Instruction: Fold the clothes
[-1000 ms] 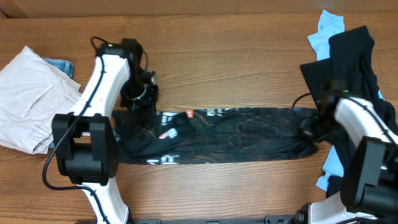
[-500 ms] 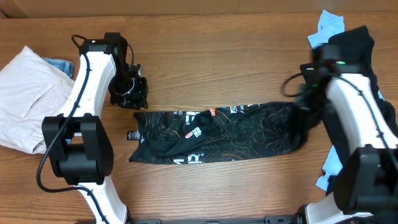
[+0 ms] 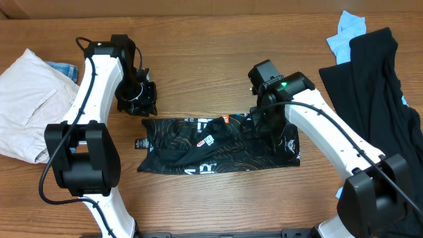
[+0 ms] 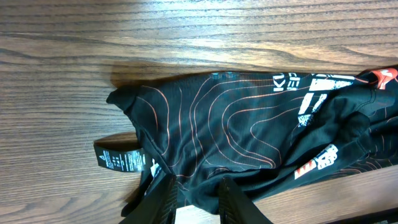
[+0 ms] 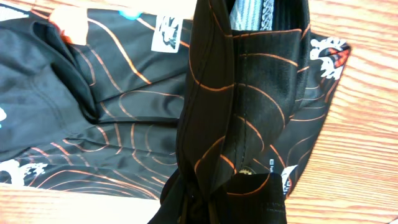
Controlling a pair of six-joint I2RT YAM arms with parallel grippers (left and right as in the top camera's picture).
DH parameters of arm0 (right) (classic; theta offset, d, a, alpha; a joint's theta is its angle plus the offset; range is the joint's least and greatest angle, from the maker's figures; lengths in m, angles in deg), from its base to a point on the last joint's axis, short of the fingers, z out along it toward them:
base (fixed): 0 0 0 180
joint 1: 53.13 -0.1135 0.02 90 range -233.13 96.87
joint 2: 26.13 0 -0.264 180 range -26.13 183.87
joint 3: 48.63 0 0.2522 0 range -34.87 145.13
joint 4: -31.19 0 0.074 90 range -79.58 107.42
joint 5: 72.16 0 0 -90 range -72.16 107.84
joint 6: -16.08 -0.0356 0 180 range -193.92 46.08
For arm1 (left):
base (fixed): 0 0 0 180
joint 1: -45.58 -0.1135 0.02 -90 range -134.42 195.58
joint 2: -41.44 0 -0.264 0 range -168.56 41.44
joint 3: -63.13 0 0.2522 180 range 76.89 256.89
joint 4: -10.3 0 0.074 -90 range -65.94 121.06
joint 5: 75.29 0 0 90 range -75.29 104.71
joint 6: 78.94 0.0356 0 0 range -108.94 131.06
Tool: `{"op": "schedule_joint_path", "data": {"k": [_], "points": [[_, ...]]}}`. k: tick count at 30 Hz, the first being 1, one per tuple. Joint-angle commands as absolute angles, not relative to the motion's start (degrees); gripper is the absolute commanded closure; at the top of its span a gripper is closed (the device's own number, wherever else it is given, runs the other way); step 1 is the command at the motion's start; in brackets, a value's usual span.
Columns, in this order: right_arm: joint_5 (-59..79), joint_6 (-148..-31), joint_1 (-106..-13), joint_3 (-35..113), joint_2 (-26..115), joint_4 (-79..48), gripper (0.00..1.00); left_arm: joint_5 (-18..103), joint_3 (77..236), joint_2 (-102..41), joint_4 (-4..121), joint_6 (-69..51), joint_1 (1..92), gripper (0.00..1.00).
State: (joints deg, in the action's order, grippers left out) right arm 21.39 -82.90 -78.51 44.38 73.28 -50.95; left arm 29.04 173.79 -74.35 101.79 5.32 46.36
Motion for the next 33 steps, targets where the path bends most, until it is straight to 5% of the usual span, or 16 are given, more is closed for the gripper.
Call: {"op": "schedule_joint_path", "data": {"k": [1, 16, 18, 21, 33], "points": [[15.6, -82.85, -78.51, 44.86, 75.32, -50.58, 0.94, 29.78, 174.97, -73.8, 101.95, 4.67, 46.84, 0.74], [9.61, -81.34, -79.13, 43.81, 76.93, -49.75, 0.93, 29.76, 174.97, -73.8, 101.75, 4.65, 46.84, 0.7], [8.59, -81.04, -79.58, 43.46, 76.93, -49.71, 0.85, 29.76, 174.97, -73.8, 101.73, 4.65, 46.84, 0.7], [7.45, -80.93, -80.22, 43.2, 76.93, -49.73, 0.55, 29.78, 174.97, -73.8, 101.64, 4.62, 46.84, 0.7], [13.57, -79.53, -80.37, 43.2, 76.93, -49.64, 0.46, 29.76, 174.97, -73.8, 101.42, 4.62, 46.84, 0.64]]}}
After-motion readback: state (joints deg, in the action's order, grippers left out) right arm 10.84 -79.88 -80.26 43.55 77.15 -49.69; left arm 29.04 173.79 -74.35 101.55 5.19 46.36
